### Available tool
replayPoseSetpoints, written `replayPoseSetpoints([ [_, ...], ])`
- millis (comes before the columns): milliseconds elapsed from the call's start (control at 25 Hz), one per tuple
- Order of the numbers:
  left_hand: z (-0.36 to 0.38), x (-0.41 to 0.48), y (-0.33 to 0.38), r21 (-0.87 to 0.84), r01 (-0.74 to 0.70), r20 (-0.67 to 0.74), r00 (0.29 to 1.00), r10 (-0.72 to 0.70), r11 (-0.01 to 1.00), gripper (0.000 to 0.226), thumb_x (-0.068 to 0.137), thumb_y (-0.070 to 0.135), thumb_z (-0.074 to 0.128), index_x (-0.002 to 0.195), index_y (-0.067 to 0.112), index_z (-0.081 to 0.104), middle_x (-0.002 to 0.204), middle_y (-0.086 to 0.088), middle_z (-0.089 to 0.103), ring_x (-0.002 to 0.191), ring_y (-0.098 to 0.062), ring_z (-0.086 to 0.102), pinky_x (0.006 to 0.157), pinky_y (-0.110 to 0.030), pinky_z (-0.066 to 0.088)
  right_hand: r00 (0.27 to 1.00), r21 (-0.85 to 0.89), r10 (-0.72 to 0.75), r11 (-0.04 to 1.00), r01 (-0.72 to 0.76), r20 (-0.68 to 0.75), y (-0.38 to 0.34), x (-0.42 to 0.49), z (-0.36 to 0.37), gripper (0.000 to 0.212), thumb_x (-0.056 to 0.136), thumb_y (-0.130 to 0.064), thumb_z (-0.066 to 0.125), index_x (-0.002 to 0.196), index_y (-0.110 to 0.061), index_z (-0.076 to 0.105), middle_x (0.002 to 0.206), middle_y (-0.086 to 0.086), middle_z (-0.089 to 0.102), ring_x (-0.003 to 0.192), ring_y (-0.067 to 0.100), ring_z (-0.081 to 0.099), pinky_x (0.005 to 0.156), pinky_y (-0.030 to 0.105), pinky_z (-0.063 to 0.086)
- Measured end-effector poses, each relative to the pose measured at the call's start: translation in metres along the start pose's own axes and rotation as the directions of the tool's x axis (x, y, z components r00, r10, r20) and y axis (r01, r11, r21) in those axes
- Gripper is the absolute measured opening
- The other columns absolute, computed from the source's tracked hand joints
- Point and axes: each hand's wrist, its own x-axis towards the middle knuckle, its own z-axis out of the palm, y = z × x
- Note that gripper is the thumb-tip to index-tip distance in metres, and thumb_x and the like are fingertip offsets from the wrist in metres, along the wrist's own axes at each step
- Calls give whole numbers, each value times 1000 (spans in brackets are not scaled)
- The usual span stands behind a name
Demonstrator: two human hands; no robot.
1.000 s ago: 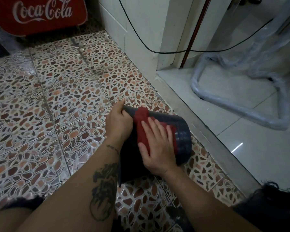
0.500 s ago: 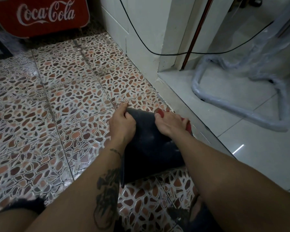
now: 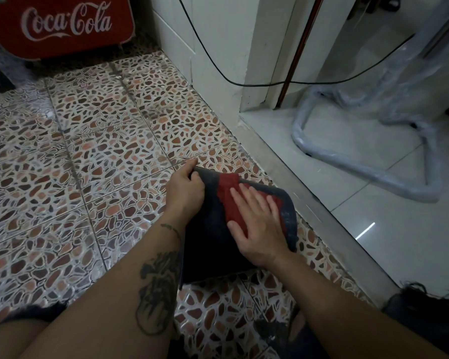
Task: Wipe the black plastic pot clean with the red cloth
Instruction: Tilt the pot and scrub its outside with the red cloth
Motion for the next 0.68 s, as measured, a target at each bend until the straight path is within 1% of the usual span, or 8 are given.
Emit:
replayPoseSetpoints([
  [120, -1, -3, 1, -36, 14, 14, 1000, -14, 999, 47, 97, 15, 41, 142, 24, 53, 148, 5, 50, 138, -13, 41, 117, -29, 27, 974, -58, 228, 972, -228, -15, 23, 10, -7, 72, 94, -57, 26, 160, -28, 30, 168, -2, 27, 154, 18, 19, 125, 50, 2],
  [240, -1, -6, 0, -70, 1, 12, 1000, 0, 998, 48, 97, 14, 40, 143, 23, 53, 148, 6, 50, 137, -13, 43, 117, -34, 30, 894, -98, 442, 895, -435, 78, 30, 45, -14, 68, 96, -57, 19, 151, -25, 43, 159, 2, 43, 147, 23, 32, 121, 58, 10],
  [320, -1, -4, -4, -53, -7, 2, 1000, 7, 999, 48, 96, 14, 40, 142, 24, 53, 148, 6, 50, 137, -12, 43, 117, -35, 32, 849, -110, 517, 855, -506, 110, 18, 70, -15, 66, 97, -56, 19, 146, -22, 50, 151, 6, 51, 141, 28, 39, 119, 61, 15],
  [400, -1, -1, -6, -78, 3, 11, 1000, -2, 997, 48, 97, 14, 41, 142, 23, 54, 148, 6, 51, 137, -12, 43, 117, -35, 32, 884, -108, 460, 886, -451, 81, 0, 80, -11, 63, 98, -54, 22, 147, -25, 49, 150, 6, 53, 139, 28, 42, 118, 58, 18],
  [480, 1, 6, -5, -127, 40, 27, 999, -37, 991, 46, 96, 14, 42, 140, 24, 56, 145, 3, 54, 132, -16, 50, 113, -37, 37, 947, -67, 319, 946, -316, 28, -23, 72, -3, 60, 98, -53, 25, 151, -33, 44, 155, 1, 48, 142, 24, 38, 121, 54, 16],
  [560, 2, 12, -3, -142, 79, 25, 997, -76, 987, 44, 96, 16, 43, 135, 29, 59, 135, -1, 62, 117, -22, 62, 101, -33, 49, 985, 22, 162, 987, -161, -55, -45, 46, 8, 58, 97, -53, 31, 152, -38, 41, 161, -1, 41, 148, 20, 30, 123, 51, 9],
  [640, 4, 11, -4, -116, 69, 17, 998, -67, 991, 43, 96, 17, 44, 134, 30, 60, 134, 2, 63, 108, -13, 64, 92, -23, 49, 991, 90, 61, 995, -51, -117, -50, 13, 15, 58, 96, -51, 37, 152, -40, 38, 165, -3, 34, 152, 18, 22, 124, 48, 3],
  [680, 5, 11, -3, -89, 53, 13, 999, -52, 995, 43, 96, 17, 43, 135, 28, 60, 137, 3, 60, 113, -11, 60, 97, -22, 45, 991, 94, 59, 994, -48, -118, -41, -1, 16, 59, 96, -51, 38, 154, -40, 35, 166, -4, 30, 154, 17, 19, 125, 49, 1],
])
